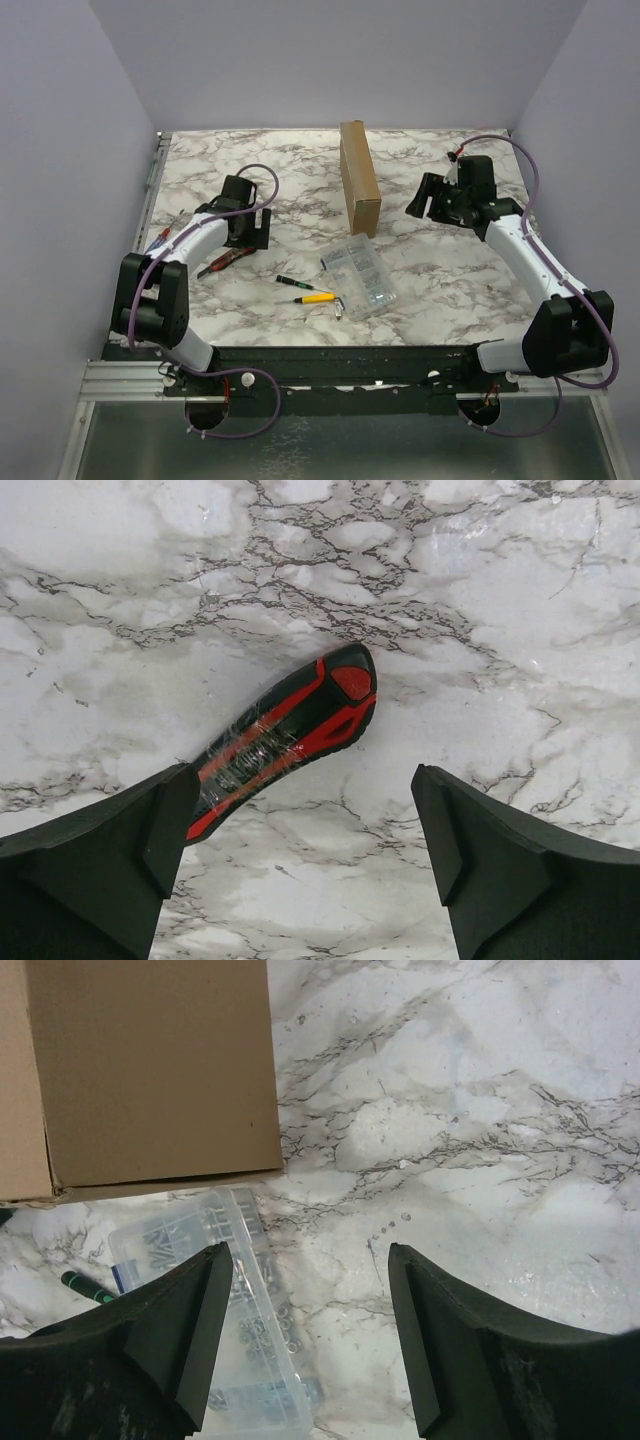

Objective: Unpack the express box

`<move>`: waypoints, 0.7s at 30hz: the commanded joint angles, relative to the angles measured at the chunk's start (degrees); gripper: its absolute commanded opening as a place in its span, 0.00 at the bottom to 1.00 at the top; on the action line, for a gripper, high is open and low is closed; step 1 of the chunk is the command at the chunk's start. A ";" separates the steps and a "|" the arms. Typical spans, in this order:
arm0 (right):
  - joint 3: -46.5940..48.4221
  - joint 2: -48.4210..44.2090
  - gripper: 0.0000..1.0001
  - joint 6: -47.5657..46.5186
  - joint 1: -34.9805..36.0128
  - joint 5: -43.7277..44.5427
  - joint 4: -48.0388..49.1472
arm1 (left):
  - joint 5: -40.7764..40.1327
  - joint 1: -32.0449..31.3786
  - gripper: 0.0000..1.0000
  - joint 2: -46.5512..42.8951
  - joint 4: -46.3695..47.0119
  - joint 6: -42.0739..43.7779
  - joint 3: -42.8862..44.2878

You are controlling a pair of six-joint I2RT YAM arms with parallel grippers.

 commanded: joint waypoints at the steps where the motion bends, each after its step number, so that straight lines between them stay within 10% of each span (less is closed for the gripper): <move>1: -0.67 -1.18 0.73 -0.37 0.06 -1.63 1.16 | -0.06 -0.17 0.99 3.26 -0.93 -0.65 0.33; 6: -1.04 -1.67 0.73 -0.43 0.07 -1.46 1.57 | -1.10 -0.17 0.99 7.86 -1.01 0.53 1.75; 21: 0.38 -0.90 0.73 0.14 0.11 -3.25 1.18 | 1.94 -1.89 0.38 11.36 -2.40 -0.30 3.46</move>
